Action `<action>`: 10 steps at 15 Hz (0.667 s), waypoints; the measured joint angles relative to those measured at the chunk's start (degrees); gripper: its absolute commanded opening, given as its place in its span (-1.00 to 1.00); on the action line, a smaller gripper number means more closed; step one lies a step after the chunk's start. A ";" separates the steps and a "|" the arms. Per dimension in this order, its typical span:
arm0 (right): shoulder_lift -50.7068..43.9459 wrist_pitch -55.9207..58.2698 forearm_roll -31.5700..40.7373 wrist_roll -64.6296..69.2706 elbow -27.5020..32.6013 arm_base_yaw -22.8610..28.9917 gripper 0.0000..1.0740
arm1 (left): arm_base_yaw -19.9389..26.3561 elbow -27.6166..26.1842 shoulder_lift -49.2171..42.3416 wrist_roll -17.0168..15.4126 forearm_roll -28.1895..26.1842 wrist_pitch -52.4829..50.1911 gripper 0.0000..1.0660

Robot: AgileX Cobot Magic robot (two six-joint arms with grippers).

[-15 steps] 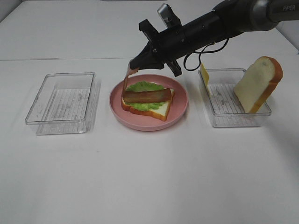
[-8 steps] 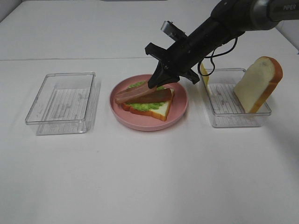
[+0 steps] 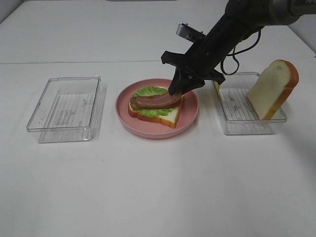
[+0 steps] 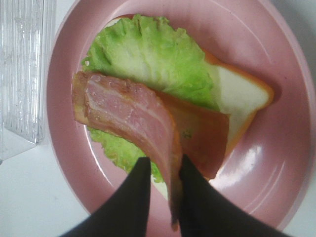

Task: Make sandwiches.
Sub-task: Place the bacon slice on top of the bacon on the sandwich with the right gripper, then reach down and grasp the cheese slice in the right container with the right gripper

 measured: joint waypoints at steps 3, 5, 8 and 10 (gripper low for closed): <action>0.00 1.95 -0.11 -0.57 -0.63 0.00 0.39 | 0.00 0.00 0.00 0.00 0.00 0.00 0.51; 0.00 4.41 -0.23 -0.74 -3.38 0.00 0.41 | 0.00 0.00 0.00 0.00 0.00 0.00 0.51; 0.00 9.91 -0.29 -0.80 -9.74 0.00 0.41 | 0.00 0.00 0.00 0.00 0.00 0.00 0.51; 0.00 13.24 -1.49 -0.40 -14.67 0.00 0.41 | 0.00 0.00 0.00 0.00 0.00 0.00 0.51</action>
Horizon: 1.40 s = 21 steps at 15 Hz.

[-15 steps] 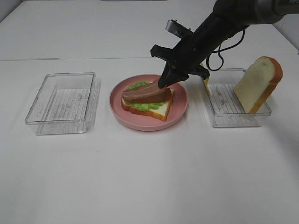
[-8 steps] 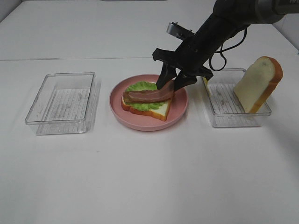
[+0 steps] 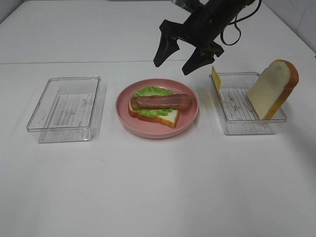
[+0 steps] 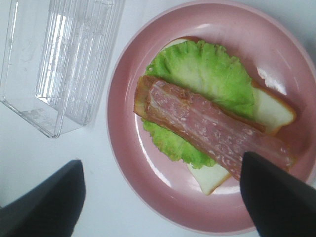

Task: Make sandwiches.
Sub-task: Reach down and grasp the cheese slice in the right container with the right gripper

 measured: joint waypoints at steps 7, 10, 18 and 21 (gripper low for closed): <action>0.00 3.95 -26.01 7.79 -8.54 0.00 0.41 | 0.00 0.00 0.00 0.00 0.00 0.00 0.51; 1.78 4.24 -33.00 9.80 -8.59 0.00 0.41 | 0.00 0.00 0.00 0.00 0.00 0.00 0.51; 5.33 3.50 -34.84 12.15 -8.59 0.00 0.32 | 0.00 0.00 0.00 0.00 0.00 0.00 0.51; 6.02 2.81 -34.49 12.26 -8.59 -0.29 0.28 | 0.00 0.00 0.00 0.00 0.00 0.00 0.51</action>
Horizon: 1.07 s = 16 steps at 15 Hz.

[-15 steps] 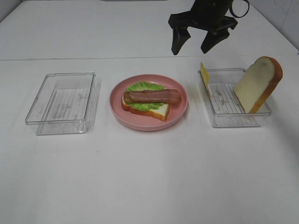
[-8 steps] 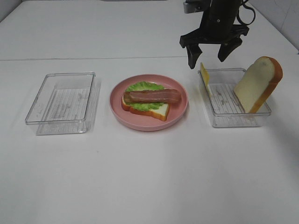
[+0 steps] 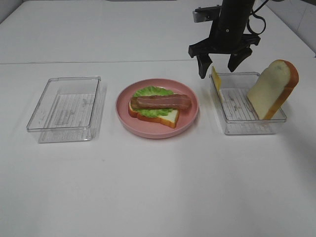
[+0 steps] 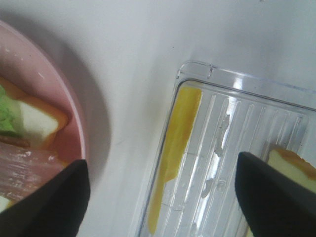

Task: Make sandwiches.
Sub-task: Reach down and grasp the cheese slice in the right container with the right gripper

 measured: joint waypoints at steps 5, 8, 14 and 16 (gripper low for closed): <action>1.60 -0.06 1.03 0.06 0.00 -1.03 -0.04 | 0.00 0.00 0.00 0.00 0.00 0.00 0.51; 1.60 -0.11 1.03 0.06 0.00 -1.03 -0.09 | 0.00 0.00 0.00 0.00 0.00 0.00 0.51; 1.95 -0.57 1.15 0.06 0.00 -1.03 -0.09 | 0.00 0.00 0.00 0.00 0.00 0.00 0.51; 1.95 -1.20 1.15 0.06 0.00 -1.03 -0.09 | 0.00 0.00 0.00 0.00 0.00 0.00 0.51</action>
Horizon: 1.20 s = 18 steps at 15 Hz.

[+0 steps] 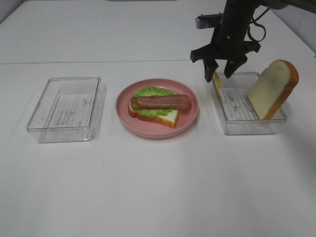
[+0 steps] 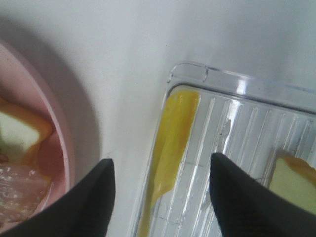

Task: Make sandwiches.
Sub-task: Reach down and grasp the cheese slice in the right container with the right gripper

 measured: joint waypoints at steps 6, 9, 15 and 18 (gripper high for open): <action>0.00 -0.34 -0.11 0.00 0.00 0.00 -0.13 | 0.00 0.00 0.00 0.00 0.00 0.00 0.51; 0.57 -0.34 -0.17 0.00 0.00 0.00 -0.13 | 0.00 0.00 0.00 0.00 0.00 0.00 0.51; 0.97 -0.40 -0.74 0.00 0.00 0.00 -0.85 | 0.00 0.00 0.00 0.00 0.00 0.00 0.51; 0.97 -0.34 -1.49 0.06 0.00 0.00 -1.00 | 0.00 0.00 0.00 0.00 0.00 0.00 0.51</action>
